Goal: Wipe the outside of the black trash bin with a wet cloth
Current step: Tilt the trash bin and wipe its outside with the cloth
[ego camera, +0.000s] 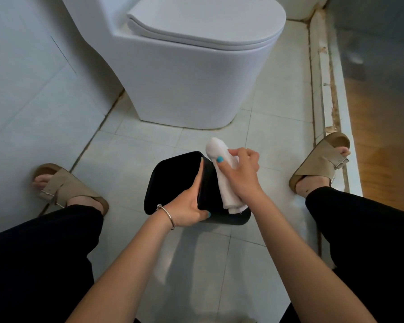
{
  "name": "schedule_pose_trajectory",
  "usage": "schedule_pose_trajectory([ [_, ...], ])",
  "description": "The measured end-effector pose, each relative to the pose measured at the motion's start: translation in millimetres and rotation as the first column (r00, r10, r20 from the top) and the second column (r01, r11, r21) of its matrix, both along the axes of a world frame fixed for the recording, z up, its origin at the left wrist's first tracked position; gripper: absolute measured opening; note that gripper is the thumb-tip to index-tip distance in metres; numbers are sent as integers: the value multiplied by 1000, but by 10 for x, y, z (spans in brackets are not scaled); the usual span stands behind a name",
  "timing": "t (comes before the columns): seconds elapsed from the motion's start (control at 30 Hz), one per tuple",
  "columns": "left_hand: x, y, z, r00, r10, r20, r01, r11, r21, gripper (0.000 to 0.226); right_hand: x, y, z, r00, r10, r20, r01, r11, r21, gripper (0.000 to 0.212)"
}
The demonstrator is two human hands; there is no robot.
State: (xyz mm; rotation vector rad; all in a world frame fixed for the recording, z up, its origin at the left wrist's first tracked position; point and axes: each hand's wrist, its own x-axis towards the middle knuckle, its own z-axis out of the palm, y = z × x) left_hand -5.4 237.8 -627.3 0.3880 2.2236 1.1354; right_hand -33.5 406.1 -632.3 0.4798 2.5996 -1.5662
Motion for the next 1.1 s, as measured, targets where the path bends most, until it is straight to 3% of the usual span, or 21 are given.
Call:
schedule_pose_trajectory([
  [0.2, 25, -33, -62, 1000, 26, 14, -26, 1000, 11, 124, 20, 79, 46, 999, -11, -42, 10, 999, -36, 53],
  [0.33, 8, -46, -66, 999, 50, 21, -51, 998, 21, 124, 45, 78, 58, 998, -6, -63, -3, 988, -151, 49],
  [0.6, -28, -47, -78, 997, 64, 31, -66, 997, 46, 124, 43, 26, -1, 981, 180, -78, -161, 966, 200, 60],
  [0.8, -10, -41, -67, 998, 51, 36, -53, 998, 43, 123, 95, 27, -27, 982, 174, -76, -173, 985, 14, 58],
  [0.93, -18, -29, -33, 999, 36, 33, -37, 999, 28, 123, 71, 31, -56, 987, 152, -55, -146, 985, 92, 77],
  [1.1, -47, 23, -19, 1000, 10, 23, -11, 1000, 26, 123, 50, 25, -31, 985, 171, -18, -166, 975, 150, 72],
])
